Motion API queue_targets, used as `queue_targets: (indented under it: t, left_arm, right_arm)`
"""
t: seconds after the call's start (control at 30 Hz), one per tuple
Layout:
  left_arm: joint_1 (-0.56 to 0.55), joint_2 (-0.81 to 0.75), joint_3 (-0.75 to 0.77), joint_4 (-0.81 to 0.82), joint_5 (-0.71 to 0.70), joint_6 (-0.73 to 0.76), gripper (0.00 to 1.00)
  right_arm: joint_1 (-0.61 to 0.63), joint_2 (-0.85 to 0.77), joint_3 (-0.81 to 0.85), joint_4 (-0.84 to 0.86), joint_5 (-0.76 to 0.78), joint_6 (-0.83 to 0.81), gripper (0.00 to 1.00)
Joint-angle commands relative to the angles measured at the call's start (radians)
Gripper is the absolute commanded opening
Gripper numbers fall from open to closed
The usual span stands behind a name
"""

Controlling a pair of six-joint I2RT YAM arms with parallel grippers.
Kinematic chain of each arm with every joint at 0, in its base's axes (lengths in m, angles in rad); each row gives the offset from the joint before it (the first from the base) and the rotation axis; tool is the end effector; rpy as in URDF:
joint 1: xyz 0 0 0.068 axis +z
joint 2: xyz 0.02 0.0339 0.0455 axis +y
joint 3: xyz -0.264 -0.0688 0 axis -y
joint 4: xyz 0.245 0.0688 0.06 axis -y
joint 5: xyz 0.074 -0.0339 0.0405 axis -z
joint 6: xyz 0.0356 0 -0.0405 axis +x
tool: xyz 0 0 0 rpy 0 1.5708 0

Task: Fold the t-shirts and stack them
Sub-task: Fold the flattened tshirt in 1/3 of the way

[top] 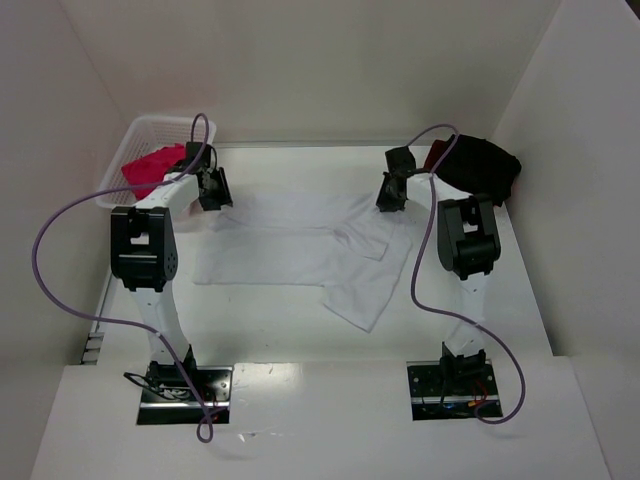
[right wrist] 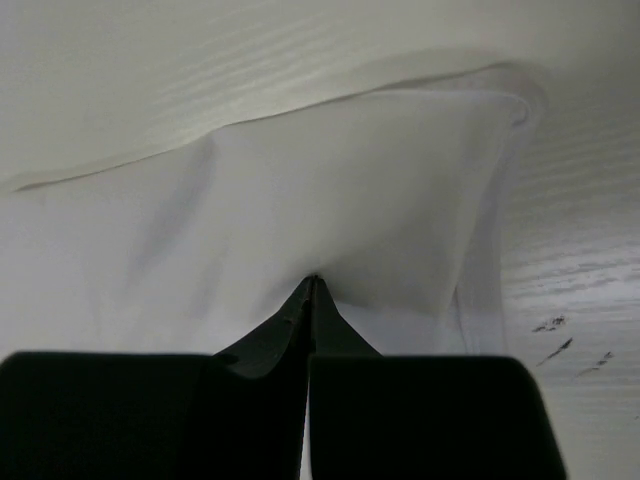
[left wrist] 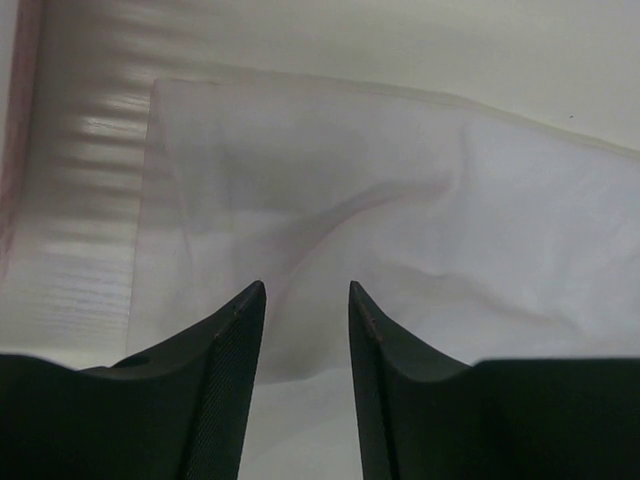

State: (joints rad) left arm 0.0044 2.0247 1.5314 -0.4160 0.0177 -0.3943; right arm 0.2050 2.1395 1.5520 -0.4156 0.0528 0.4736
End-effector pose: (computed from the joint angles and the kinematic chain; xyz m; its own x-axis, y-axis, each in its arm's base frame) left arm 0.4473 0.0013 0.2011 -0.7310 -0.3873 -0.5618 -0.2972 0.9218 -0.2489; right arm 0.4490 0.0914 0.1577 -0.8147 0.2958 -0.4988 0.2203 0.9535 0.2056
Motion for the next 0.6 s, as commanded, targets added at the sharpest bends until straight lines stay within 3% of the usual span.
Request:
queue_targets:
  t: [0.0,0.23,0.57]
  left_arm:
    - [0.012,-0.047,-0.008,0.005,-0.009,0.020,0.48]
    - [0.022,-0.067,-0.031,-0.033,-0.096,-0.009,0.55]
    - [0.031,-0.095,-0.102,-0.075,-0.131,-0.100,0.53]
  right_arm:
    - [0.008,0.108,0.094,-0.040,0.047,-0.023,0.00]
    - [0.008,0.244,0.292,-0.130,0.056,-0.056,0.00]
    - [0.008,0.244,0.379,-0.155,0.108,-0.024,0.00]
